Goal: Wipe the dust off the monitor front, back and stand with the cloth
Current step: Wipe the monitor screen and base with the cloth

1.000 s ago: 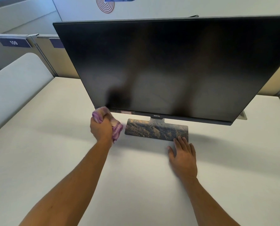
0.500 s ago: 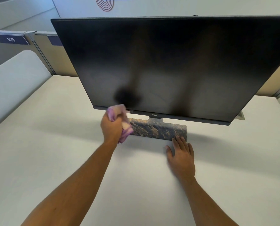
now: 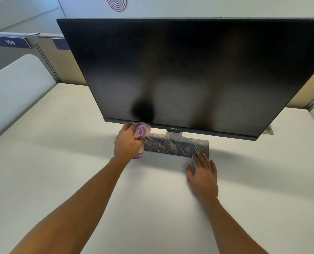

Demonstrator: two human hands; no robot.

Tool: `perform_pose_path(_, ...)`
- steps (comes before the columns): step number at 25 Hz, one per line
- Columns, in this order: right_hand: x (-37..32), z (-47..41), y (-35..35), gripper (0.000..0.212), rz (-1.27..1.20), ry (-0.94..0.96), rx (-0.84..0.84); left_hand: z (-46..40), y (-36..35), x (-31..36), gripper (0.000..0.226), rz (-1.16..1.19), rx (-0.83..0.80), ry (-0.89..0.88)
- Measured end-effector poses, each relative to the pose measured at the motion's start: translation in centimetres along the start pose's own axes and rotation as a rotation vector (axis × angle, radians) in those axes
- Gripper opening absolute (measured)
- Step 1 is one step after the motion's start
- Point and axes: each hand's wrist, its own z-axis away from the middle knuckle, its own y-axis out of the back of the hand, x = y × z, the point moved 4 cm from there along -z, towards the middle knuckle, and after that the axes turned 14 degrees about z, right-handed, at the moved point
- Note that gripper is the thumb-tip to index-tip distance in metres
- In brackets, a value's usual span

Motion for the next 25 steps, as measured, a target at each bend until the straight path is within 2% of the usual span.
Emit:
perform_pose_path(2,0.0,0.0,0.1,0.054,-0.007,0.0,0.0,0.4,-0.8,0.3,0.033,-0.046,-0.253,-0.049)
perform_pose_path(3,0.0,0.1,0.2,0.055,-0.01,0.002,0.0,0.8,-1.0,0.3,0.031,0.008,-0.272,-0.04)
perform_pose_path(4,0.0,0.0,0.2,0.055,-0.011,0.003,-0.001,1.0,-0.8,0.3,0.027,0.123,-0.174,-0.001)
perform_pose_path(7,0.1,0.0,0.1,0.054,-0.012,0.003,-0.005,1.4,1.0,-0.9,0.017,0.448,0.362,0.235)
perform_pose_path(8,0.1,0.1,0.0,0.054,-0.011,0.002,-0.001,1.3,1.7,-1.4,0.017,0.5,0.479,0.319)
perform_pose_path(10,0.0,0.0,0.1,0.053,-0.013,-0.004,0.017,0.5,2.8,-1.9,0.02,0.584,0.592,0.425)
perform_pose_path(12,0.0,0.0,0.0,0.052,-0.013,-0.008,0.025,-0.3,2.8,-1.6,0.02,0.576,0.577,0.437)
perform_pose_path(16,0.0,0.0,-0.1,0.051,-0.01,-0.016,0.026,0.0,-0.1,0.0,0.02,0.425,0.422,0.357)
perform_pose_path(18,0.0,0.0,0.0,0.051,-0.012,-0.014,0.02,0.4,-1.4,0.8,0.017,0.41,0.222,0.266)
perform_pose_path(20,-0.1,0.0,0.2,0.051,-0.016,-0.008,0.006,0.5,-2.3,1.5,0.02,0.281,-0.086,0.197)
perform_pose_path(21,-0.1,-0.1,0.3,0.051,-0.022,-0.005,-0.001,0.6,-2.3,1.5,0.022,0.223,-0.186,0.18)
perform_pose_path(22,-0.1,0.0,0.4,0.052,-0.023,-0.002,-0.007,0.8,-2.1,1.2,0.021,0.231,-0.202,0.19)
perform_pose_path(23,-0.1,0.0,0.4,0.052,-0.02,0.0,-0.008,1.0,-1.5,0.9,0.018,0.306,-0.125,0.221)
perform_pose_path(25,-0.1,0.1,0.5,0.05,-0.02,-0.003,-0.006,1.1,0.1,-0.2,0.01,0.515,0.195,0.334)
